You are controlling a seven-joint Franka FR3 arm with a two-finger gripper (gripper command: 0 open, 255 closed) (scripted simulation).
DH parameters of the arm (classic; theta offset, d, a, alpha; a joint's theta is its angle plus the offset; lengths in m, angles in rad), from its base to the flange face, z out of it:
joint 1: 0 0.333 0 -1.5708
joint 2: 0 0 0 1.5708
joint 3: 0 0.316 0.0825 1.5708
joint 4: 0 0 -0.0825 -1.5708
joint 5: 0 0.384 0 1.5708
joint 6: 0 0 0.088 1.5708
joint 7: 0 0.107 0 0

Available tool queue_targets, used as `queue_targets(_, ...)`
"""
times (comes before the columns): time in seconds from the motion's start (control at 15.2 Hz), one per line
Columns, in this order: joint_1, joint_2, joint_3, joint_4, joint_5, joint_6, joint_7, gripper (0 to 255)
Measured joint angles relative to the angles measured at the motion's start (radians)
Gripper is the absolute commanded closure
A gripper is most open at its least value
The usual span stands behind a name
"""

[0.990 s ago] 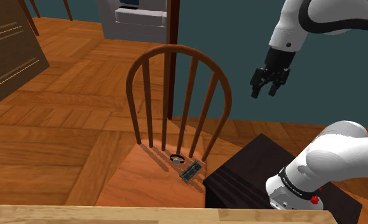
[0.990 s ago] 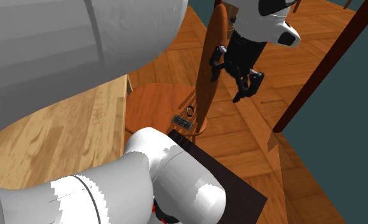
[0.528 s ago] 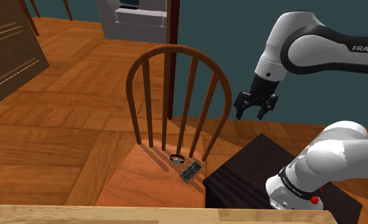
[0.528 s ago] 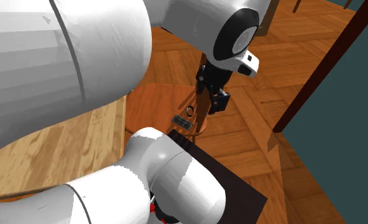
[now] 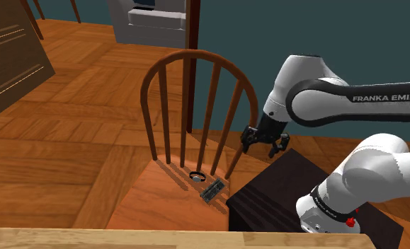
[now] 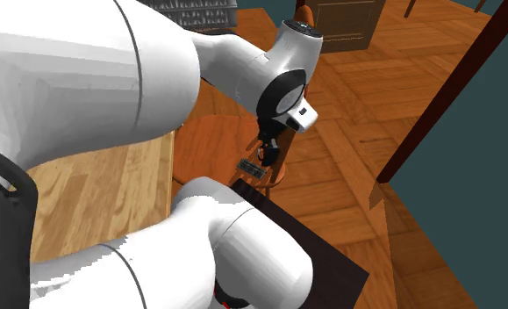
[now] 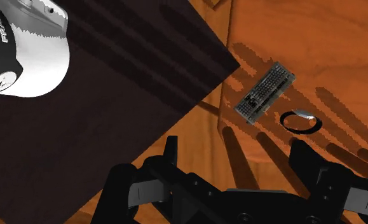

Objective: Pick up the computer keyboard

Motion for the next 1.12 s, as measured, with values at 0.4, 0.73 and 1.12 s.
queue_targets(0.4,0.003,0.236,0.195,-0.014,0.177,0.301,0.191,0)
queue_targets(0.73,-0.074,0.549,0.373,0.042,0.234,0.609,0.36,0)
queue_targets(1.12,-0.06,0.981,0.295,0.121,-0.315,0.984,0.973,0)
